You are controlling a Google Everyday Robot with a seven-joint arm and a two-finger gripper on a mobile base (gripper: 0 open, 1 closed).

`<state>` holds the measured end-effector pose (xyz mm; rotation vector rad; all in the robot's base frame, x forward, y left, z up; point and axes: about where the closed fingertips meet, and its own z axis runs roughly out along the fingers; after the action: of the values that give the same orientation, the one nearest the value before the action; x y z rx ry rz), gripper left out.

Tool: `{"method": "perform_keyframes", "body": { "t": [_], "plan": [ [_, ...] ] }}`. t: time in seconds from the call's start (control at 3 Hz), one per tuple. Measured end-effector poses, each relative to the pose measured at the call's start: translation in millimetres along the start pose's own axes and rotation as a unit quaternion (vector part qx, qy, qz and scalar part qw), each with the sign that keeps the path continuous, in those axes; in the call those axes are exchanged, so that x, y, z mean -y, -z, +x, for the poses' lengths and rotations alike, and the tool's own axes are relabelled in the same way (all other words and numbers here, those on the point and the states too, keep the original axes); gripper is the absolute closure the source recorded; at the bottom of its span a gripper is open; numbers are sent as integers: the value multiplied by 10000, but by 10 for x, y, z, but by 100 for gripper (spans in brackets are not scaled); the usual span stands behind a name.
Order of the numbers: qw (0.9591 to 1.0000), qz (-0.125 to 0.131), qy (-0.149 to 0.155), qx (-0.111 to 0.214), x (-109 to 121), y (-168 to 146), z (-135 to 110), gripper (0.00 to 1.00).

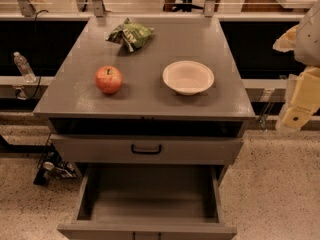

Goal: Place apple into middle drawer

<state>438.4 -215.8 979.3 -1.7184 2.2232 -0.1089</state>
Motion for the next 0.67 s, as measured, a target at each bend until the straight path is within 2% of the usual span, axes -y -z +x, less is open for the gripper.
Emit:
{"method": "perform_keyframes", "body": {
  "t": [0.33,0.67],
  "plan": [
    [10000,1,0,0,0,0,0,0],
    [9991,15,-53,412,109,-10,-177,0]
  ]
}}
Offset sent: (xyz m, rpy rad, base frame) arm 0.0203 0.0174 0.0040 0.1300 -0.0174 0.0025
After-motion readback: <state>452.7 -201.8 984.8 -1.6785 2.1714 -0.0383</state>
